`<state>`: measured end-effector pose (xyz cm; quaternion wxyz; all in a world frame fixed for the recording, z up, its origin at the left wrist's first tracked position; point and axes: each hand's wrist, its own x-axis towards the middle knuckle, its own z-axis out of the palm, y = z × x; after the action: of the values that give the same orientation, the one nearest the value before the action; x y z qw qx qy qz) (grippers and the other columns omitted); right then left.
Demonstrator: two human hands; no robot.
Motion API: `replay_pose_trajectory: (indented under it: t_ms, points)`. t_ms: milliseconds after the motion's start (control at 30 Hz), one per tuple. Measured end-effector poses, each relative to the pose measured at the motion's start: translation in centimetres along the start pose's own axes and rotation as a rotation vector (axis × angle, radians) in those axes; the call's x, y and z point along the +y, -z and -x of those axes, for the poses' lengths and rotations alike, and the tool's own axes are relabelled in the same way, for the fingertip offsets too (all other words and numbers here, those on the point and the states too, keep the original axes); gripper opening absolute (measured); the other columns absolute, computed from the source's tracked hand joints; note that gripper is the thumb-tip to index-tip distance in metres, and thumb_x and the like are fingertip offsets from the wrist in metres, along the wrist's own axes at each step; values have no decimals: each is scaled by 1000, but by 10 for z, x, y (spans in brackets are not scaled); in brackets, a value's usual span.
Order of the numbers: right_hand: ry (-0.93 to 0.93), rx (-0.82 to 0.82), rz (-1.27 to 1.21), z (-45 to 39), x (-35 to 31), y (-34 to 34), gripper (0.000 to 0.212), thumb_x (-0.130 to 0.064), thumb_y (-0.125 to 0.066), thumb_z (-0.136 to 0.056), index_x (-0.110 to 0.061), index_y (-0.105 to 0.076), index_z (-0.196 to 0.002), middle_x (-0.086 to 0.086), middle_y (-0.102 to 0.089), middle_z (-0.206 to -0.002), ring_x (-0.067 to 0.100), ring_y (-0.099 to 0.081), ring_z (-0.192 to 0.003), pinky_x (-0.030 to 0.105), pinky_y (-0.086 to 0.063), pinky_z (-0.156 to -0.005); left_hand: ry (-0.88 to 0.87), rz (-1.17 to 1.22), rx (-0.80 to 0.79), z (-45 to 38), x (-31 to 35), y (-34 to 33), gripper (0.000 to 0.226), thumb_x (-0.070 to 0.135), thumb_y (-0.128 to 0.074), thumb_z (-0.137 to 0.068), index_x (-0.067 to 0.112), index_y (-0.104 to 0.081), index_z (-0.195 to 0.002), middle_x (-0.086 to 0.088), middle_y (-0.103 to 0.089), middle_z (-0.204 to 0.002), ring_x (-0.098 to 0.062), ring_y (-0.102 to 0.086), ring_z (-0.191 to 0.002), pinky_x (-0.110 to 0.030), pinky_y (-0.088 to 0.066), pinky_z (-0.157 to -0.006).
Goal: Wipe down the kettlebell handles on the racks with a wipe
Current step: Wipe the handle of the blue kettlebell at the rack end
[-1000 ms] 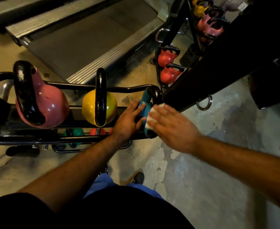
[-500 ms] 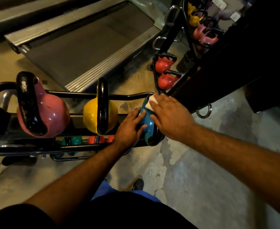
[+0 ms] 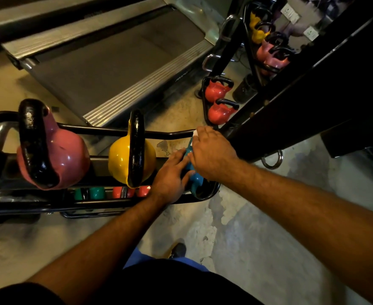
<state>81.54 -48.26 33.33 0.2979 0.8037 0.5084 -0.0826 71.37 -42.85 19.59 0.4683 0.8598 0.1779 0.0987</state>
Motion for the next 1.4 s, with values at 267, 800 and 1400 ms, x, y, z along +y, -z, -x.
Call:
replay_pose_trajectory:
  t_ms: [267, 800, 1400]
  points:
    - [-25, 21, -92, -11, 4, 1, 77, -60, -34, -98, 1, -42, -145, 22, -43, -146, 33, -40, -135, 43, -34, -114, 9, 47, -13, -4, -3, 0, 57, 32, -56, -93, 19, -43, -146, -1, -30, -159, -19, -28, -146, -44, -34, -115]
    - [-107, 173, -490, 44, -2, -23, 80, -61, -35, -100, -12, -13, -160, 12, -5, -168, 25, -8, -155, 36, -16, -122, 13, 5, -85, -9, -8, 8, 71, 57, -37, -90, 21, -35, -151, -4, -26, -161, -21, -23, -149, -42, -30, -118]
    - [-93, 410, -1645, 97, -54, -88, 70, -35, -42, -102, -30, -6, -161, -19, -1, -167, -6, -10, -150, 40, -28, -123, 54, -2, -184, -15, 3, 23, 69, 47, -48, -89, 19, -36, -151, -2, -24, -161, -4, -23, -141, -5, -17, -109]
